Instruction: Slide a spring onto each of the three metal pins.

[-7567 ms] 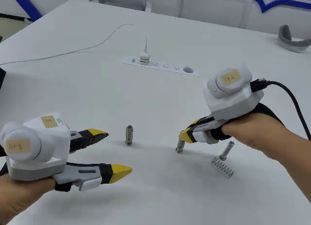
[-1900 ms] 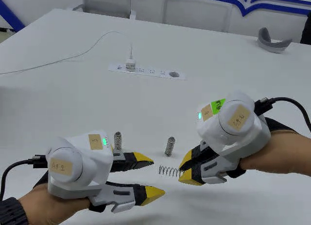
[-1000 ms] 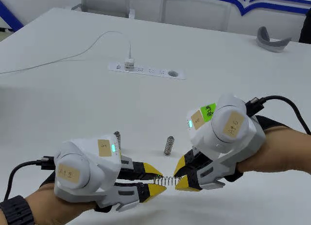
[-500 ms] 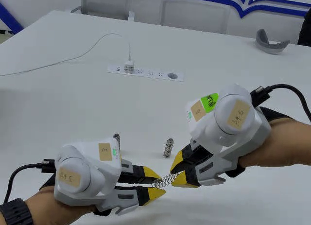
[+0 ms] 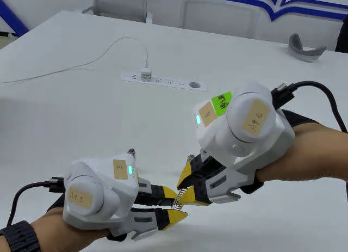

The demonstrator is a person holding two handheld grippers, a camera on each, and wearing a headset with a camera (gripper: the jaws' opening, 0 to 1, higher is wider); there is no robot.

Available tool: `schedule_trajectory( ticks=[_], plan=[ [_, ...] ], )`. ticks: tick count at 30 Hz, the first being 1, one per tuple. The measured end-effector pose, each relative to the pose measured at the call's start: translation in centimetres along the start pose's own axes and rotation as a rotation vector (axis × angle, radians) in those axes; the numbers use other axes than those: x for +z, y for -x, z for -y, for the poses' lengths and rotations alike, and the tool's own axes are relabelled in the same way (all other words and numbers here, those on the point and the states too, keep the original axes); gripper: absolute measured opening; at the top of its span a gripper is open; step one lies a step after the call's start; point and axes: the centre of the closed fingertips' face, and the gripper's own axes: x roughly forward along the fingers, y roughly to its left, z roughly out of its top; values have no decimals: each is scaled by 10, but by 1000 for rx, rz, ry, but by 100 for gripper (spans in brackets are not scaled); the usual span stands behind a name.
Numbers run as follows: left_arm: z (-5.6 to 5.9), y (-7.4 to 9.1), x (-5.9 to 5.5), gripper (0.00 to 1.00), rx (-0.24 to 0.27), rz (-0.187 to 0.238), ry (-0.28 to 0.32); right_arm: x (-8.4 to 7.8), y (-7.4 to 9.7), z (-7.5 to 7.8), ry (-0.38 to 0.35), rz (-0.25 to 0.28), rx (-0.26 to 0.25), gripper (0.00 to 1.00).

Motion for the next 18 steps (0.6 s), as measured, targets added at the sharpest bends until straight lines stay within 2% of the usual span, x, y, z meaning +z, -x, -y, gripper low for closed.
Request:
schedule_trajectory(
  ticks=[6, 12, 18],
  plan=[
    [2, 0, -2, 11, -2, -1, 3, -6, -3, 2, -33, -33, 7, 16],
    [2, 0, -3, 11, 1, -2, 5, -9, -5, -2, -45, -37, 23, 17],
    [2, 0, 0, 11, 1, 6, 1, -11, -8, -1, -58, -32, 23, 16]
  ],
)
